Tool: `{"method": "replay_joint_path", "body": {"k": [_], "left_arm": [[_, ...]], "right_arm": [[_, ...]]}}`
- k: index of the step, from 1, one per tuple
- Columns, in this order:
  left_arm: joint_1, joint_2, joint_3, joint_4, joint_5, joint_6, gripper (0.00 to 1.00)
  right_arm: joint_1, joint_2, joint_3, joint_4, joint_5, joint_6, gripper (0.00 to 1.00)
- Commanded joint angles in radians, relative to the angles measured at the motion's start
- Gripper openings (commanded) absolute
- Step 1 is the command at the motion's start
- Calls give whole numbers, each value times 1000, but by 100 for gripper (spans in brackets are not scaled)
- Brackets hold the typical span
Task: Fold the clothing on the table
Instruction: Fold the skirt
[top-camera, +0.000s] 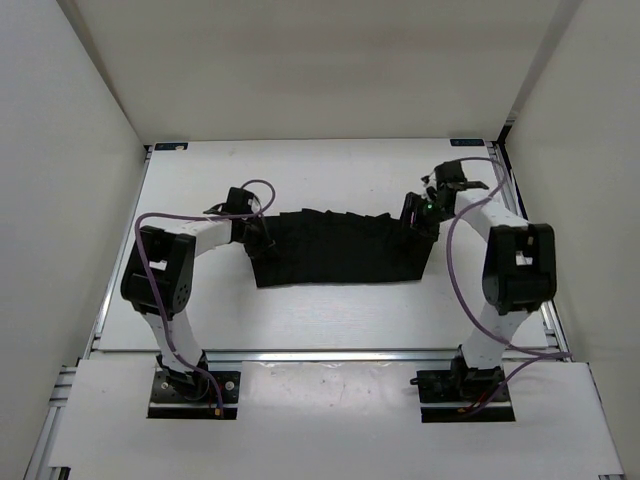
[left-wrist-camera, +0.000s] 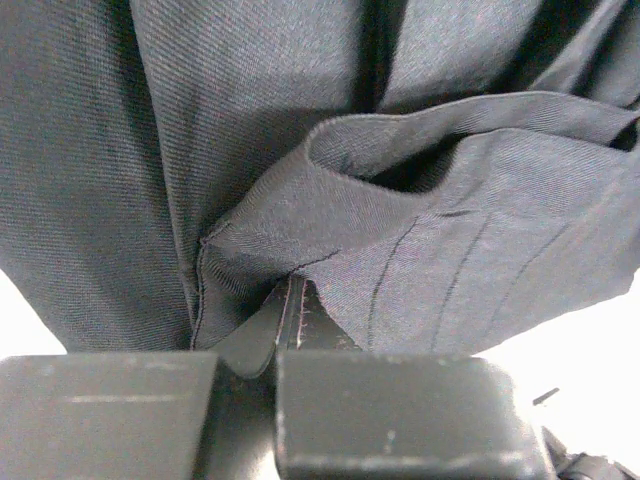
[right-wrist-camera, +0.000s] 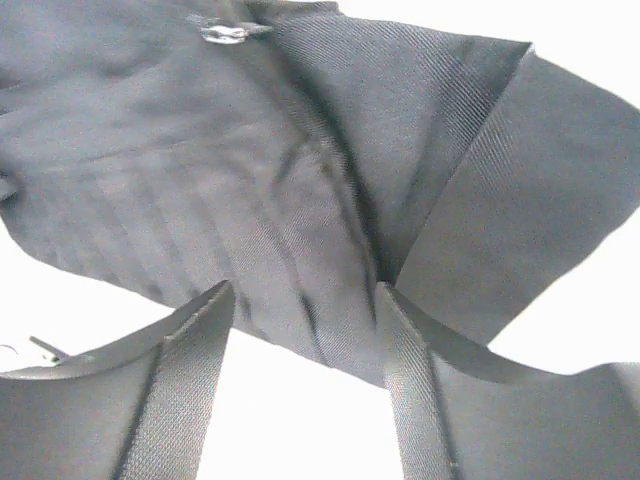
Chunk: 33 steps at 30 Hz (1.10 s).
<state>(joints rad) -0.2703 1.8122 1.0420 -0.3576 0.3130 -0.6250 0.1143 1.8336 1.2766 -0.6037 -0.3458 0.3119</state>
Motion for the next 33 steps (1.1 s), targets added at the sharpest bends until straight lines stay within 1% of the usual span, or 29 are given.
{"method": "replay_joint_path", "body": {"k": [1, 3, 7, 9, 13, 14, 15, 16, 17, 20, 23, 29, 33], "left_arm": [[14, -57, 9, 51, 75, -18, 0], [20, -105, 18, 75, 89, -35, 0], [69, -186, 61, 36, 116, -25, 0], [101, -218, 64, 13, 121, -13, 0], [152, -251, 24, -27, 55, 27, 0], [164, -255, 3, -29, 45, 31, 0], [164, -264, -35, -35, 28, 42, 0], [163, -274, -48, -23, 11, 36, 0], [167, -289, -83, -21, -3, 36, 0], [168, -290, -158, 5, -14, 28, 0], [171, -292, -184, 14, -34, 34, 0], [164, -297, -215, 31, -35, 28, 0], [160, -295, -231, 37, -37, 28, 0]], "right_arm": [[-62, -166, -37, 7, -39, -60, 66], [-103, -206, -81, -5, -47, -74, 69], [-209, -278, -215, 2, -56, -105, 70], [-240, -301, -275, 18, -70, -117, 71], [-286, -301, -333, 50, -123, -125, 72], [-292, -290, -344, 68, -160, -131, 75], [-295, -278, -352, 90, -195, -119, 78], [-297, -263, -356, 96, -202, -128, 79], [-291, -242, -362, 120, -231, -117, 79], [-265, -202, -368, 174, -249, -102, 79], [-249, -156, -365, 208, -243, -86, 78], [-234, -117, -372, 294, -226, -60, 76], [-206, -80, -368, 352, -255, -53, 75]]}}
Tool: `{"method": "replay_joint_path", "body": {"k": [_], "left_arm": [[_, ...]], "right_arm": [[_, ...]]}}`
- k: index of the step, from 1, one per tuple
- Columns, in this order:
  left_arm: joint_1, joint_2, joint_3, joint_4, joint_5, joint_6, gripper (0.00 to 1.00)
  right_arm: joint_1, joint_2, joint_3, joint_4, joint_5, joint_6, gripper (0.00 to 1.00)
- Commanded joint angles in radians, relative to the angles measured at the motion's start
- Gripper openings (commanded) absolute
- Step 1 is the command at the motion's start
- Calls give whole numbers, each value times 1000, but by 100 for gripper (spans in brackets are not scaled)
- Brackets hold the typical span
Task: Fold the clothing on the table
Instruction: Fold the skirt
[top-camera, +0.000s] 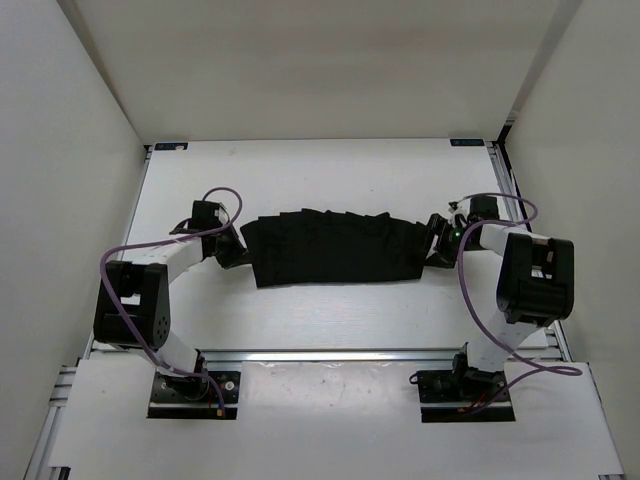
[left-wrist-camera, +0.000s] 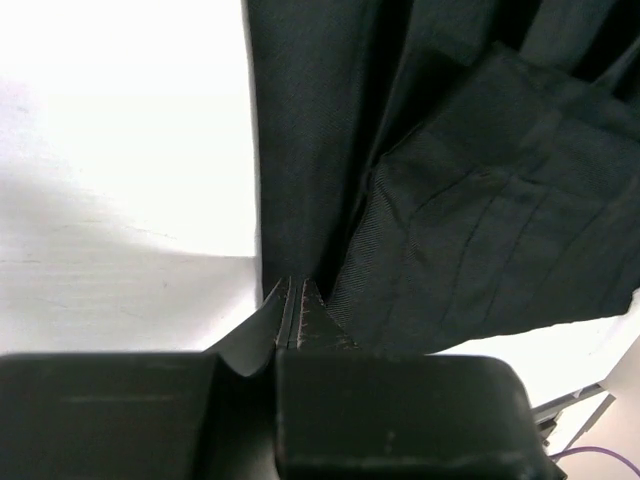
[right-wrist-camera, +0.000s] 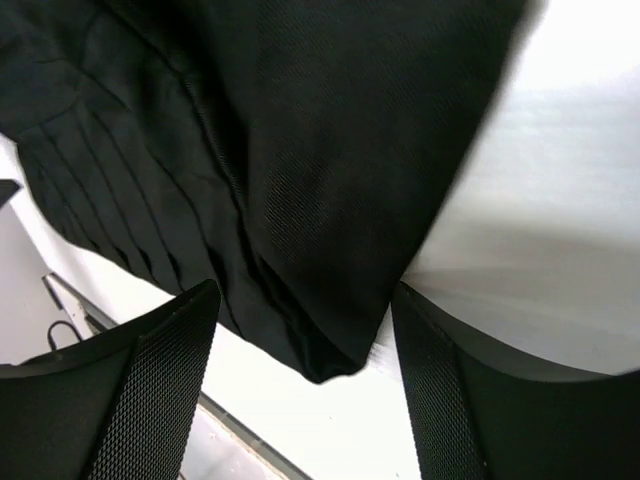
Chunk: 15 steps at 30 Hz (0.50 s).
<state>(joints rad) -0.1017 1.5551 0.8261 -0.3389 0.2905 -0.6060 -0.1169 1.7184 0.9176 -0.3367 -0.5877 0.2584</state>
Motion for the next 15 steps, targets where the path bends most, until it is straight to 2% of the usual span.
{"method": "replay_joint_path", "body": {"k": [1, 8, 11, 12, 13, 14, 15], "left_arm": [[-7, -39, -19, 18, -11, 5, 0], [-36, -41, -36, 24, -19, -5, 0], [-44, -35, -41, 31, -11, -11, 0], [-47, -38, -45, 35, -17, -14, 0], [-52, -32, -48, 35, -16, -15, 0], [-53, -35, -57, 32, -16, -18, 0], [-56, -35, -51, 40, -14, -21, 0]], "right_arm": [[36, 43, -5, 99, -30, 7, 74], [115, 113, -51, 281, -207, 119, 68], [157, 122, -74, 330, -251, 162, 57], [164, 121, -69, 332, -251, 163, 42], [164, 128, -72, 332, -250, 173, 15], [158, 121, -83, 329, -241, 179, 0], [155, 112, -95, 327, -233, 185, 0]]}}
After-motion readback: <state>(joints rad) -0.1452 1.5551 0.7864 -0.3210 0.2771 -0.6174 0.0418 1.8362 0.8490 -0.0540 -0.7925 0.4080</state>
